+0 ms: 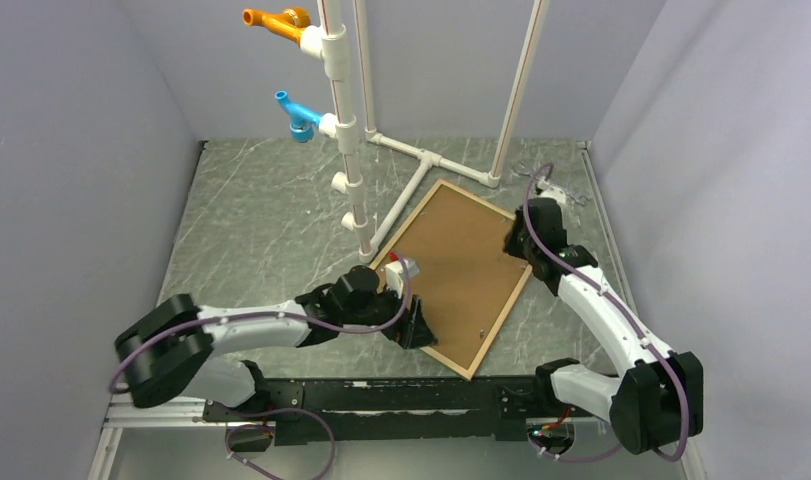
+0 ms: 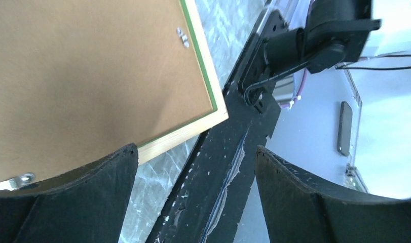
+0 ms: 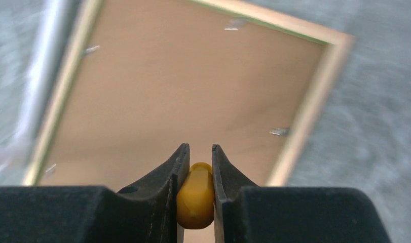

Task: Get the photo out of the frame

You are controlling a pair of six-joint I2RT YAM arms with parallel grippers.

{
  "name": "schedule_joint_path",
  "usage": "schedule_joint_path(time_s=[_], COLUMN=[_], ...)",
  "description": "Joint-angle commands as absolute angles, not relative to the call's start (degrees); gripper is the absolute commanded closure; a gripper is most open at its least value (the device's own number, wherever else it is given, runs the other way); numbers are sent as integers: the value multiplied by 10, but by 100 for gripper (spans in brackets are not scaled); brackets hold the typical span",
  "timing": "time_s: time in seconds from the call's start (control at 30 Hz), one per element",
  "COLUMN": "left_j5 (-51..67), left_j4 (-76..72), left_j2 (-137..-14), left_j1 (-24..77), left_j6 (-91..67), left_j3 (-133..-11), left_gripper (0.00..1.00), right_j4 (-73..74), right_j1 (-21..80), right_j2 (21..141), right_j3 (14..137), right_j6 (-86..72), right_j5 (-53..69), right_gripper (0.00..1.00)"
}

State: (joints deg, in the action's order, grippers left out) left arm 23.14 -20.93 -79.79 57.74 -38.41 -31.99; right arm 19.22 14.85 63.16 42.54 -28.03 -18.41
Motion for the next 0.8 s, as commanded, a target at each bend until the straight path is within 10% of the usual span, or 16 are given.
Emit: schedule_joint_path(time_s=[0.0,0.43,0.77], left_j5=[142,47,93], left_j4=[-134,-54,-111], left_j2=[-699,-578,-614], left_j1=[579,580,580], left_j6=[-317,-297,-300], left_j3=[-344,-298,-303], left_gripper=[13,6,25], right_j4=[218,-29,-97], right_j1=[152,272,314], right_j2=[654,604,627], right_j3=[496,375,354], right_j6=[-197,-435,-478], right_j5=[195,426,463], right_gripper=[100,100,100])
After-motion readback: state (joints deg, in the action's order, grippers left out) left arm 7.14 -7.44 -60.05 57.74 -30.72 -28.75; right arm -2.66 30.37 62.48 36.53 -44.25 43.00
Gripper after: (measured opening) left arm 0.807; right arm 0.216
